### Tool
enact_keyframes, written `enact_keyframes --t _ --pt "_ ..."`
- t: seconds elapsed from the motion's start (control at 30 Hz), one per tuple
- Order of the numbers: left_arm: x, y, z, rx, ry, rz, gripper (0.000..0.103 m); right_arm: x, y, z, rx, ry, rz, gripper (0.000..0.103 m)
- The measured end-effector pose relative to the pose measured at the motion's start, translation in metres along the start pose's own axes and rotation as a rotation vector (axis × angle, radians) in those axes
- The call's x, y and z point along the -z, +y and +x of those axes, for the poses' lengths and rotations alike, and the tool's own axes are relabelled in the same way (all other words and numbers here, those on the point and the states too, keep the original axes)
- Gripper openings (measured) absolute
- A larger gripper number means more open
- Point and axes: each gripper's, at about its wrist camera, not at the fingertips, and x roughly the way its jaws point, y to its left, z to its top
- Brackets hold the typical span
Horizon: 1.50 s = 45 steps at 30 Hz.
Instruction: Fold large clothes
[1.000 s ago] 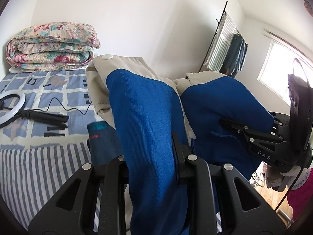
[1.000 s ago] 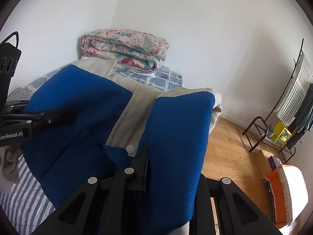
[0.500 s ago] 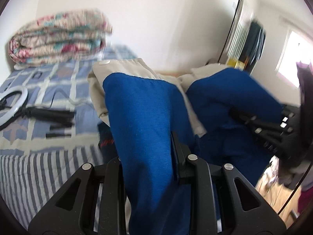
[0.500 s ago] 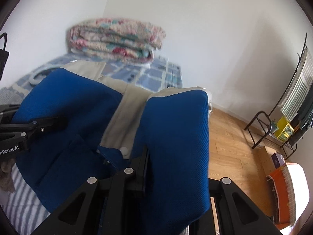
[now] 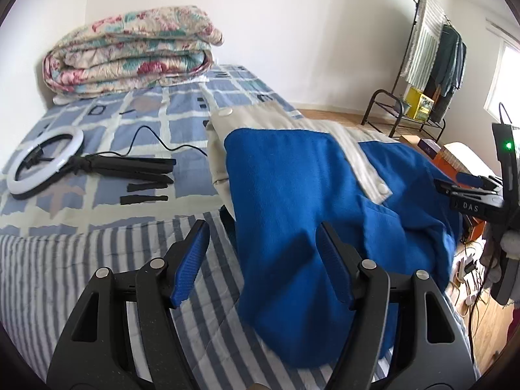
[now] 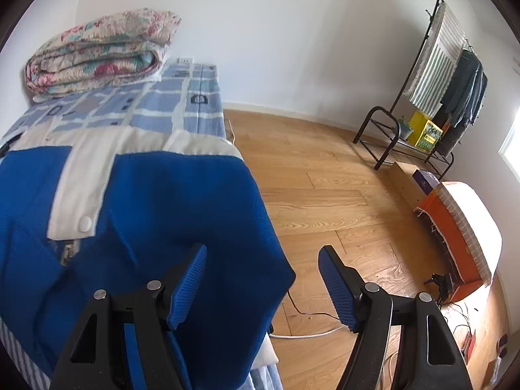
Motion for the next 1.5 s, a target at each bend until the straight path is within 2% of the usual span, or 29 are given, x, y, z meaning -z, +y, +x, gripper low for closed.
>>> enact_keyframes --t 0.13,0.23,0.4,0.53,0.67,0.73,0.77,0.87,0.97,1.17,1.27,1.37,1.5 --pt "0.003 -0.004 -0.040 0.006 -0.042 0.009 0.070 0.003 0.000 -0.035 0.031 -0.053 -0.006 0.072" --pt "0.005 -0.007 -0.079 0.011 -0.076 0.014 0.070 0.009 -0.003 -0.068 0.012 -0.078 0.005 0.072" --pt "0.013 -0.021 -0.166 0.003 -0.137 0.033 0.070 0.025 -0.006 -0.135 -0.013 -0.125 0.006 0.072" --pt "0.022 -0.031 -0.244 0.001 -0.172 0.042 0.070 0.043 -0.014 -0.204 -0.085 -0.170 0.063 0.074" --pt "0.044 -0.042 -0.332 -0.012 -0.240 0.081 0.071 0.068 -0.014 -0.284 -0.147 -0.232 0.053 0.078" --pt "0.059 -0.046 -0.369 -0.024 -0.267 0.090 0.082 0.082 -0.009 -0.317 -0.156 -0.261 0.026 0.081" --pt "0.068 -0.048 -0.389 -0.018 -0.279 0.091 0.082 0.091 -0.007 -0.334 -0.155 -0.270 0.016 0.082" --pt "0.095 -0.058 -0.434 -0.034 -0.301 0.113 0.083 0.116 -0.001 -0.371 -0.176 -0.283 0.009 0.085" --pt "0.121 -0.066 -0.470 -0.038 -0.312 0.134 0.083 0.146 0.005 -0.403 -0.156 -0.309 0.019 0.089" --pt "0.179 -0.071 -0.513 -0.031 -0.282 0.127 0.087 0.208 0.017 -0.439 -0.161 -0.309 0.051 0.095" --pt "0.206 -0.075 -0.521 -0.034 -0.274 0.122 0.088 0.235 0.023 -0.449 -0.135 -0.316 0.050 0.100" --pt "0.224 -0.078 -0.523 -0.030 -0.265 0.118 0.095 0.256 0.024 -0.455 -0.121 -0.323 0.057 0.103" --pt "0.235 -0.080 -0.518 -0.019 -0.251 0.106 0.096 0.274 0.025 -0.459 -0.113 -0.327 0.063 0.103"
